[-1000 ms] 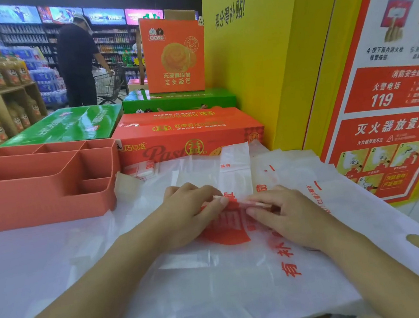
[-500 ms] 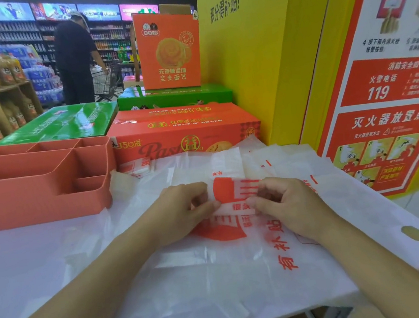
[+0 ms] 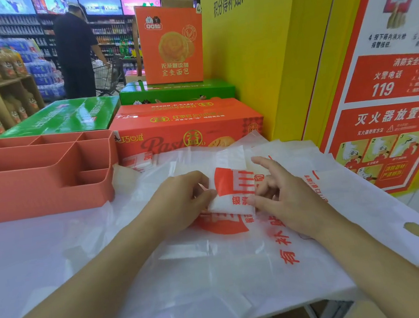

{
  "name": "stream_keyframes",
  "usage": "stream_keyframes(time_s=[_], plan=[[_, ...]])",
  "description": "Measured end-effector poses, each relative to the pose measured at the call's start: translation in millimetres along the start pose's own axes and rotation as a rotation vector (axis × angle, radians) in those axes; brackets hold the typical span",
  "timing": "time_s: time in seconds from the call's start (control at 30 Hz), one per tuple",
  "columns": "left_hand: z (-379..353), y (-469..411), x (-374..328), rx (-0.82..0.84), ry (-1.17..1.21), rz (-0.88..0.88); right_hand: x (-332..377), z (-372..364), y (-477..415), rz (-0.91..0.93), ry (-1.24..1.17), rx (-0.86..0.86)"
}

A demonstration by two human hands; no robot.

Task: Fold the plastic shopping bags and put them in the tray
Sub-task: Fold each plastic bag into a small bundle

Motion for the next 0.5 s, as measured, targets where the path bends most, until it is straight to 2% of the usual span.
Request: stream_keyframes(time_s=[0.23,0.4,0.5], plan=[[-4,1,5,0.019,-0.197,0.047,-5,-5,-4,0.054,0.254,0.085],[-5,-1,-6,-0.025,-0.278,-0.136,-12,-7,-4,0.039,0.314,0.127],[-13,1,-11,0.08,-0.352,-0.19,-9,-10,-4,0.046,0.39,0.159]])
Point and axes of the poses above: each hand's wrist, its own y-axis away from the middle knuckle, its own z-axis out of the back of the hand, x = y × z, the point moved 6 cm from there along -y, towards the middle knuckle, and after that the axes turned 15 degrees about -y, right-handed, at the moved point
